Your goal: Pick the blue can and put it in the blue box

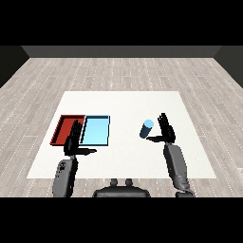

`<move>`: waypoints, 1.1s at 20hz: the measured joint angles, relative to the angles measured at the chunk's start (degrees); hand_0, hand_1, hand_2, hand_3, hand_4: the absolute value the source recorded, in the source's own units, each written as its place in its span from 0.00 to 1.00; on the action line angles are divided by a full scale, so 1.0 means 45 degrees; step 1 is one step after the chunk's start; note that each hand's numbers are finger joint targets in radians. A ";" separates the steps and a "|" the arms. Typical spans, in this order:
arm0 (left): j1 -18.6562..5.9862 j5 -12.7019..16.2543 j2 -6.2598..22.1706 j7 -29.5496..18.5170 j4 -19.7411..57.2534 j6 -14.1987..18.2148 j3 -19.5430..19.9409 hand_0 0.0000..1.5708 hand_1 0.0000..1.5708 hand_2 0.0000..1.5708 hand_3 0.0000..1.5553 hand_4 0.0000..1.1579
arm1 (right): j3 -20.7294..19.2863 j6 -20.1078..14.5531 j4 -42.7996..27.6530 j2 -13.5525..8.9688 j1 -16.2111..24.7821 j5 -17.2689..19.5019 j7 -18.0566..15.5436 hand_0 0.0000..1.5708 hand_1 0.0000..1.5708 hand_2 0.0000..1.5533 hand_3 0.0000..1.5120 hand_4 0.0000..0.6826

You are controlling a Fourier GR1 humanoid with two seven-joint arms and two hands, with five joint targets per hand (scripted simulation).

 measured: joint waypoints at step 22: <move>0.0053 0.0548 0.0053 0.0320 -0.0375 -0.0274 0.0309 0.00 0.00 0.00 0.00 0.00 | -0.0969 0.0143 0.7092 -0.0227 -0.3653 -0.0295 -0.1990 0.00 0.00 0.00 0.00 0.00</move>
